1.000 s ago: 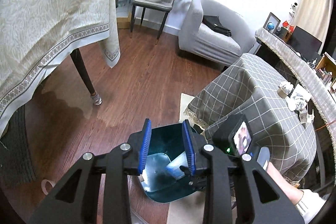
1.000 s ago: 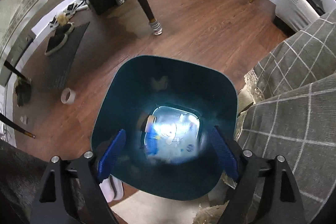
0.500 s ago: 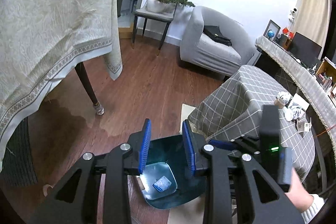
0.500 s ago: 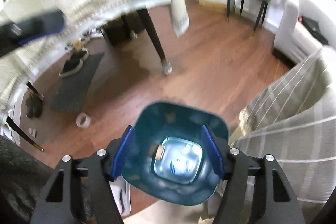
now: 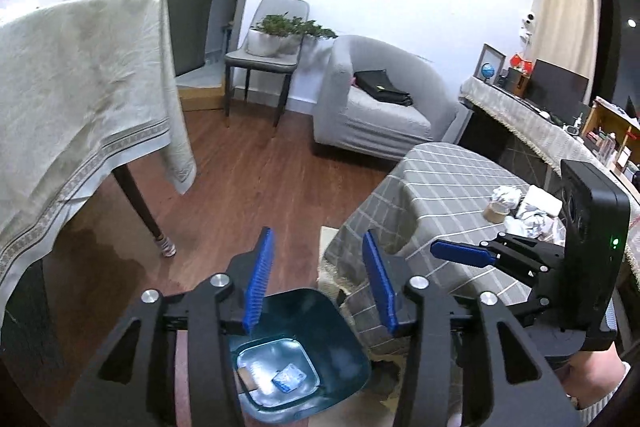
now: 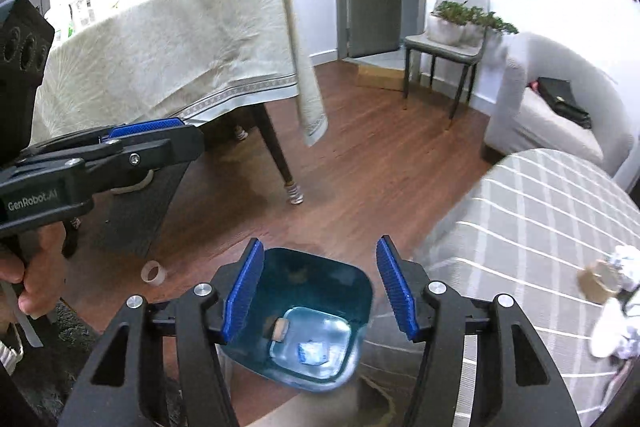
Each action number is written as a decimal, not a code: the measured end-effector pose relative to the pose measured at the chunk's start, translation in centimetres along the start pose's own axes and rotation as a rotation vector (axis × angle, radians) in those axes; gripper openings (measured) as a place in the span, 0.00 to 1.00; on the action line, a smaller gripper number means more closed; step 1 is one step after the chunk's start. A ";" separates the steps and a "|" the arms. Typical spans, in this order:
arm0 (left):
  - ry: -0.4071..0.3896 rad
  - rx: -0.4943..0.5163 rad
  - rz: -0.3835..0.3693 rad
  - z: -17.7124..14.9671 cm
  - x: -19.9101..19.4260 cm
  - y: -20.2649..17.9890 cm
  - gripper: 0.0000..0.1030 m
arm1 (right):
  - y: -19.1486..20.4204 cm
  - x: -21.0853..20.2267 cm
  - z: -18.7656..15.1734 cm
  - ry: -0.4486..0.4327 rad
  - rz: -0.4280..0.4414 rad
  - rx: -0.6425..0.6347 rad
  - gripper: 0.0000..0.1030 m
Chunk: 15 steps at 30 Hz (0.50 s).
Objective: Collect trash
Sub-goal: 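Move both tools back over the table toward the remaining trash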
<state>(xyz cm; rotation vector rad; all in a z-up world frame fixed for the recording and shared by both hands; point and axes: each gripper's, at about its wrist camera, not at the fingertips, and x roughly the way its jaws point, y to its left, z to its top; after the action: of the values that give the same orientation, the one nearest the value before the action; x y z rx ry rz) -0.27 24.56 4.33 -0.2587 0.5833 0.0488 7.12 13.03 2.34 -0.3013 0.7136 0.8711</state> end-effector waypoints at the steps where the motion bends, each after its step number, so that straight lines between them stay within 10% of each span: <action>1: 0.000 0.004 -0.009 0.0 0.2 -0.6 0.51 | -0.5 -0.4 -0.1 -0.004 -0.007 0.003 0.58; 15: 0.054 0.081 -0.081 -1.3 4.4 -8.3 0.57 | -8.8 -8.5 -3.1 -0.095 -0.191 0.060 0.69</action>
<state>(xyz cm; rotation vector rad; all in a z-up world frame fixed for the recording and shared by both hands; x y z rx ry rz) 3.68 16.14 2.77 -0.2052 0.6261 -0.0598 8.89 0.95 5.48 -0.2682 0.6110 0.6772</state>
